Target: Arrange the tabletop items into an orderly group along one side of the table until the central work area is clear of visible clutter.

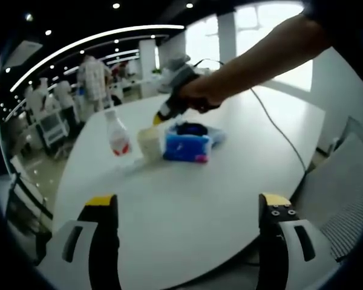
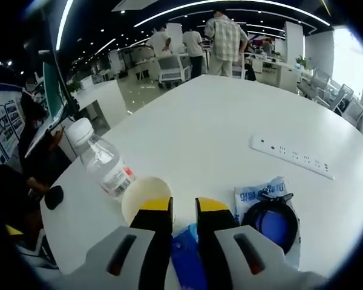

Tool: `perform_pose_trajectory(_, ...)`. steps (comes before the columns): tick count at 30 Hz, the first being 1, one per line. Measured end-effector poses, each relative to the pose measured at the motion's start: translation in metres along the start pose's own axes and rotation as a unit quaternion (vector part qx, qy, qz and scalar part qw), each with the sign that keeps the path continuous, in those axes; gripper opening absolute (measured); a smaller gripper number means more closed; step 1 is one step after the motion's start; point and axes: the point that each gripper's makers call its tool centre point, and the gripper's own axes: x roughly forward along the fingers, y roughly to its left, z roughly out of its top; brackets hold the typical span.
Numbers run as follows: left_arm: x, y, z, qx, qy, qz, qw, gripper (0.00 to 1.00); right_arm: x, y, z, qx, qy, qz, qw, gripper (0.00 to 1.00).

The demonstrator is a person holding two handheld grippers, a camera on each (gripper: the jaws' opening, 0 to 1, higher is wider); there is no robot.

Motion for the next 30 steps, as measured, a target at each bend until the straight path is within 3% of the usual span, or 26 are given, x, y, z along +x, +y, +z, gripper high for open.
perform_pose_trajectory(15,-0.001,-0.001,0.004,0.001,-0.007,-0.001,1.0000,0.94,-0.022,-0.020,-0.016,-0.045,0.017,-0.016,0.9987,0.21)
perform_pose_trajectory(25,-0.001,-0.004,0.003,0.001,-0.004,-0.006,1.0000,0.94,-0.019,-0.030,-0.037,-0.073,0.047,-0.008,0.9962,0.25)
perform_pose_trajectory(30,-0.001,-0.005,0.001,0.001,0.001,-0.008,1.0000,0.94,-0.015,-0.033,-0.052,-0.109,0.075,-0.001,0.9912,0.26)
